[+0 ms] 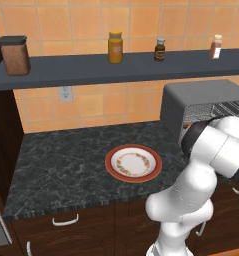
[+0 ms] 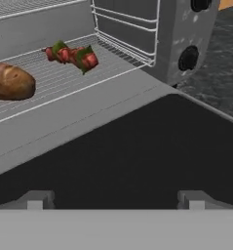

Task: Pick up the kebab skewer and baguette bread, and place them inside the toaster oven. Close the toaster oven door and start by setting the timer.

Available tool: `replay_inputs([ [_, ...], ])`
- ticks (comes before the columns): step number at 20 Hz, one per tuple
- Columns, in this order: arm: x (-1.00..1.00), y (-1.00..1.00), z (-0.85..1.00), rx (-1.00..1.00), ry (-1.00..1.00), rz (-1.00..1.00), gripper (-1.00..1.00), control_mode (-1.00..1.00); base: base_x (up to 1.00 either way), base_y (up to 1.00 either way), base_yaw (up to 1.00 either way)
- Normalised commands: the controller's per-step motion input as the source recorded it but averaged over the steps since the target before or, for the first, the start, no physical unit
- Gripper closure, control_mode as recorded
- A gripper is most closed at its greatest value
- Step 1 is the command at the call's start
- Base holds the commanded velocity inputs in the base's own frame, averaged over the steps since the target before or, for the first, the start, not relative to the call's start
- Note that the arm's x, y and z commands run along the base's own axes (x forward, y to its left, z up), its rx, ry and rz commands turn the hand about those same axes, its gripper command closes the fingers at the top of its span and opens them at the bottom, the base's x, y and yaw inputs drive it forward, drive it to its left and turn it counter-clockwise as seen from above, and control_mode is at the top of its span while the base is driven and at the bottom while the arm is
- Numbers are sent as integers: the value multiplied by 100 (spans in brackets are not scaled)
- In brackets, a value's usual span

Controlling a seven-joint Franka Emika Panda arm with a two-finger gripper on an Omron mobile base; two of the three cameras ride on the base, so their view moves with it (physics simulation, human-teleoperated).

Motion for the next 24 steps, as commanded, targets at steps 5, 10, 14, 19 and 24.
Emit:
replay_inputs([
  [5,-99,-14,66,0,27,5,-100,-100,0,0,0],
  [10,-56,-3,73,0,38,20,-100,-100,0,0,0],
  [14,-49,-22,87,1,36,26,-100,-100,0,0,0],
  [19,-41,-14,56,9,23,21,-100,-100,0,0,0],
  [24,-11,-5,-22,19,-10,4,-100,-100,0,0,0],
])
